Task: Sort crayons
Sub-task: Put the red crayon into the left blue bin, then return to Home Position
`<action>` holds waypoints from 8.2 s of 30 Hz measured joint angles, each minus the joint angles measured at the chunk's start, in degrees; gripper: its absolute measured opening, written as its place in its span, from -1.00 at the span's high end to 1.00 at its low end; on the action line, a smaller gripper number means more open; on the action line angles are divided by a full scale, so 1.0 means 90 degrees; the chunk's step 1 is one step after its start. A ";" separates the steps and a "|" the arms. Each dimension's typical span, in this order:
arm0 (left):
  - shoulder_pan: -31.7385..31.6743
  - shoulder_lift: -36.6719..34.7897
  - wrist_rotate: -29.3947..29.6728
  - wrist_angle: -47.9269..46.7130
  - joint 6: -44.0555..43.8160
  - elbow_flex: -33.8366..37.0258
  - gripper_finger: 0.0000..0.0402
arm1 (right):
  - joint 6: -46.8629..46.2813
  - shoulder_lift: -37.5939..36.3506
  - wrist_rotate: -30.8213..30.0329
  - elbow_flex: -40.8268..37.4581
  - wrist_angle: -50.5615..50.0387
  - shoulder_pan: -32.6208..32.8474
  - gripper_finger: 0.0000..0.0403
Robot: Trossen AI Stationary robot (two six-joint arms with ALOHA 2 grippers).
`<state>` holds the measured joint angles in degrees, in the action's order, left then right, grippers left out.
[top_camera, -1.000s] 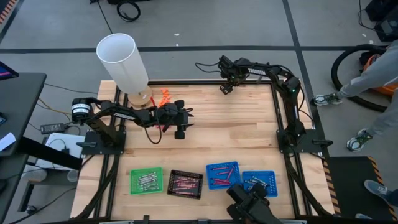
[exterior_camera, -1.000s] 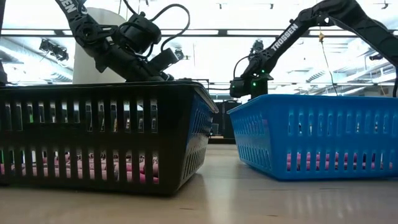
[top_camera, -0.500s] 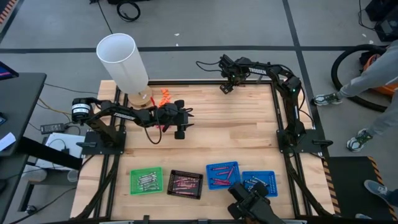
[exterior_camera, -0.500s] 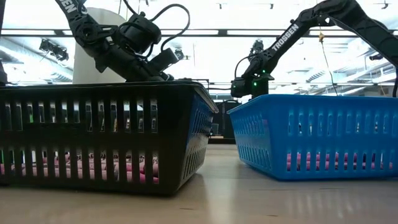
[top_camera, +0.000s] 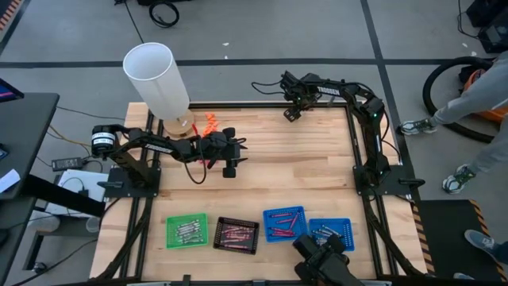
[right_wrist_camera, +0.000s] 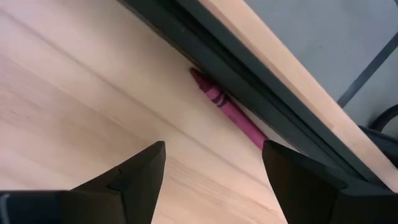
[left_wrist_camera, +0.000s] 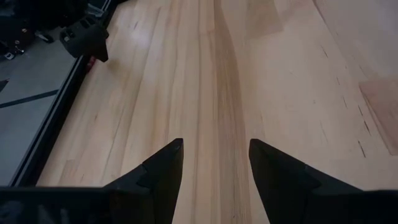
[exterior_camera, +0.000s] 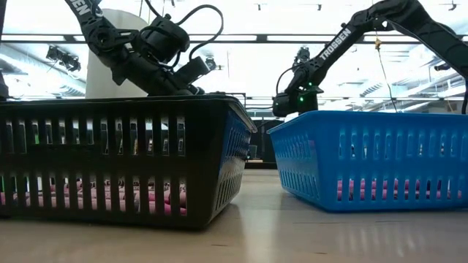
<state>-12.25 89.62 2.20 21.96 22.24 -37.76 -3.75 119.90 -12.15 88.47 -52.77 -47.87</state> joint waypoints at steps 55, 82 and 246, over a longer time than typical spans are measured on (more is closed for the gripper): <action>0.0068 0.0000 0.0002 0.0051 -0.0015 -0.0005 0.03 | 0.1409 -0.0418 0.0781 -0.0408 -0.0086 -0.0161 -0.21; 0.0068 0.0000 0.0002 0.0061 -0.0008 -0.0005 0.03 | 0.1426 -0.0442 0.0957 -0.0945 0.0039 -0.0041 0.12; 0.2443 -0.1347 0.1133 -0.0360 -0.1544 -0.0178 0.03 | -0.0573 -0.2700 -0.0319 -0.1859 0.2095 0.7332 0.52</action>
<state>9.74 77.50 12.39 18.72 8.35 -39.36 -8.91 95.59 -15.01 71.73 -33.92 18.11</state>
